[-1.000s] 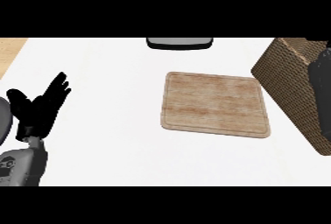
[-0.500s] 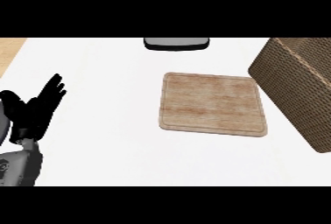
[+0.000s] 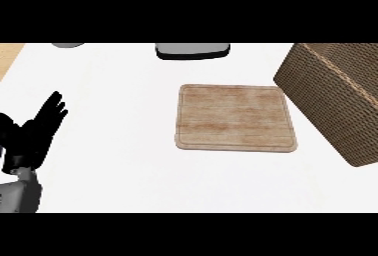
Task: Pick the tomato from the cutting board and place it in the basket
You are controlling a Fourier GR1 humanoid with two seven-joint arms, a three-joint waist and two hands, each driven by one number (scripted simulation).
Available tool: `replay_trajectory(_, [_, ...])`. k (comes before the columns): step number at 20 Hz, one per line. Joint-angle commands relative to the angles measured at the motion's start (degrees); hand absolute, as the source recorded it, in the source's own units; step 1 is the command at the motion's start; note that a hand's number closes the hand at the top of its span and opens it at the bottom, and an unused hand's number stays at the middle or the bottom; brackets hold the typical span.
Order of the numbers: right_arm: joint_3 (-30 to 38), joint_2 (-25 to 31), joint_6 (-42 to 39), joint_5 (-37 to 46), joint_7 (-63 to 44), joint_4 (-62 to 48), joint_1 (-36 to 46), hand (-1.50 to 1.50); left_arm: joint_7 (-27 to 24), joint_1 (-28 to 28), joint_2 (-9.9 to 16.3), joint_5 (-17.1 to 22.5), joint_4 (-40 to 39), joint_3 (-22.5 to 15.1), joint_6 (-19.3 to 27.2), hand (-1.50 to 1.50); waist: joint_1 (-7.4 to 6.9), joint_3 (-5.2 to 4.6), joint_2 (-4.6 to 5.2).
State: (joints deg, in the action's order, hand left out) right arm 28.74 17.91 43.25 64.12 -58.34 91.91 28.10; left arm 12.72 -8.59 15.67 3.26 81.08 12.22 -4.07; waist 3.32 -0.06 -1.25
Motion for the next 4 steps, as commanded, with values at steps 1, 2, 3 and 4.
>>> replay_trajectory(1, [-1.7,-4.0,-8.9,-5.2,-2.5,17.3,-11.9,-1.5,0.3,1.0,-0.5,-0.1,1.1,0.4,1.1,0.0,0.91,-0.02,-0.25])
replay_trajectory(2, [-1.4,-2.6,-10.9,-8.5,-2.2,21.1,-14.3,-1.5,2.0,1.2,-0.6,-1.6,2.8,-1.0,1.8,0.0,0.92,0.05,-0.28])
replay_trajectory(3, [-1.0,-3.4,-10.6,-11.0,-1.0,24.1,-19.4,-1.5,0.3,1.4,0.4,0.3,1.6,0.9,0.2,0.0,0.82,0.05,-0.02])
replay_trajectory(4, [-0.7,-2.5,-12.9,-12.9,-1.3,27.7,-21.7,-1.5,-0.7,2.9,-1.8,-1.1,2.9,-1.2,1.3,0.0,0.33,0.04,0.09])
